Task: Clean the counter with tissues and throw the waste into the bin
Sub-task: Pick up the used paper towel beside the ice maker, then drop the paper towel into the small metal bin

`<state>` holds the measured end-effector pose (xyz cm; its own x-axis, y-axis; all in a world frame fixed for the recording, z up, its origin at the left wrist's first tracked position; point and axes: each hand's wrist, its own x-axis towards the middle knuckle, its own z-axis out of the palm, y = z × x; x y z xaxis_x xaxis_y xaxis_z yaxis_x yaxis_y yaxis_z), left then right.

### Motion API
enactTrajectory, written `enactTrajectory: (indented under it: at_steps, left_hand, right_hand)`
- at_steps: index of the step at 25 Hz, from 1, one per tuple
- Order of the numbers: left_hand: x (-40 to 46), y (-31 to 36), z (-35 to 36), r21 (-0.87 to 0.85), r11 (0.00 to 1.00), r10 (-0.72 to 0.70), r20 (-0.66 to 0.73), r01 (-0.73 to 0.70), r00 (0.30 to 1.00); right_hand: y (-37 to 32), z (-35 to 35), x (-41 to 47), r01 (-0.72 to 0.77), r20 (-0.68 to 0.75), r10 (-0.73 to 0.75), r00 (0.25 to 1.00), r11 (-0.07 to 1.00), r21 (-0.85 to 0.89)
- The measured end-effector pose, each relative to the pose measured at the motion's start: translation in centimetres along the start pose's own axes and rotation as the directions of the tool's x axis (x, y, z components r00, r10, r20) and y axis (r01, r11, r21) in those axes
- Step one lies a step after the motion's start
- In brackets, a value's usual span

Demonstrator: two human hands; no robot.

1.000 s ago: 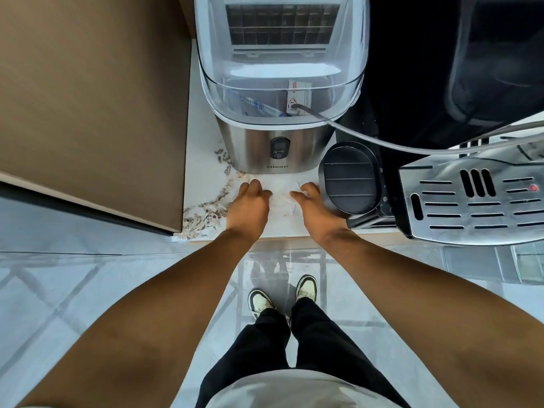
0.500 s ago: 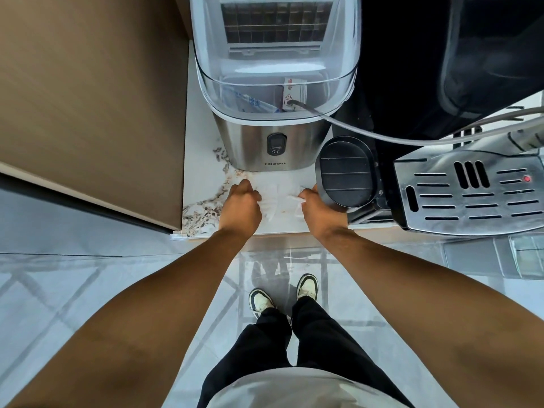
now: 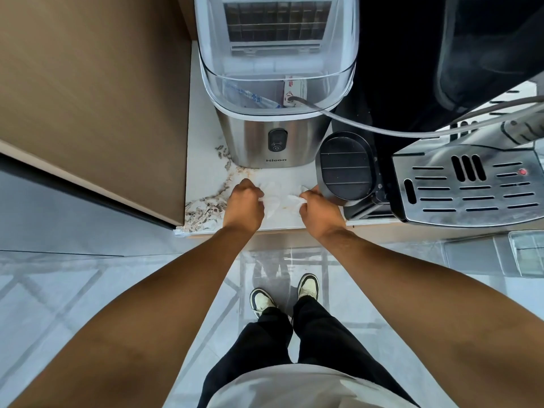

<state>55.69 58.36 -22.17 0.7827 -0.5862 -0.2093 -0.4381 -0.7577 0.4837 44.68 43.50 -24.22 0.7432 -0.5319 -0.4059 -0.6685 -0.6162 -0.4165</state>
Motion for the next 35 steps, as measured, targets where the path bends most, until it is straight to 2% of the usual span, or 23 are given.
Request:
enactTrajectory:
  at_steps: [2, 4, 8, 14, 19, 26, 35]
  left_hand:
    - [-0.3, 0.0, 0.0, 0.003, 1.0, 0.008, -0.008, -0.008, 1.0]
    - [-0.8, 0.0, -0.1, 0.021, 1.0, 0.019, -0.019, -0.019, 1.0]
    - [-1.6, 0.3, -0.2, 0.021, 0.999, 0.05, -0.024, -0.049, 0.998]
    - [-3.3, 0.7, -0.1, 0.005, 0.984, 0.179, 0.065, -0.18, 0.982]
    - [-5.3, 2.3, 0.8, 0.03, 0.981, 0.191, 0.076, -0.194, 0.979]
    - [-9.5, 10.5, 5.3, 0.05, 0.949, 0.302, 0.152, -0.313, 0.941]
    - [-15.8, 26.8, 14.4, 0.115, 0.817, 0.518, 0.285, -0.565, 0.807]
  right_hand:
    - [-0.1, -0.3, -0.3, 0.006, 0.0, -0.006, 1.0, 0.999, -0.045]
    - [-0.3, -0.7, -1.0, 0.042, -0.005, -0.043, 0.999, 0.999, -0.019]
    - [-0.7, -1.5, -2.3, 0.083, -0.121, -0.092, 0.988, 0.994, -0.074]
    - [0.0, -2.0, -5.3, 0.067, -0.19, -0.063, 0.98, 0.998, 0.015]
    - [2.3, -2.6, -8.2, 0.059, -0.193, -0.044, 0.98, 0.995, 0.075]
    - [10.9, -4.9, -13.5, -0.042, -0.234, 0.07, 0.97, 0.992, 0.122]
    - [28.0, -9.1, -25.5, -0.229, -0.328, 0.304, 0.894, 0.941, 0.248]
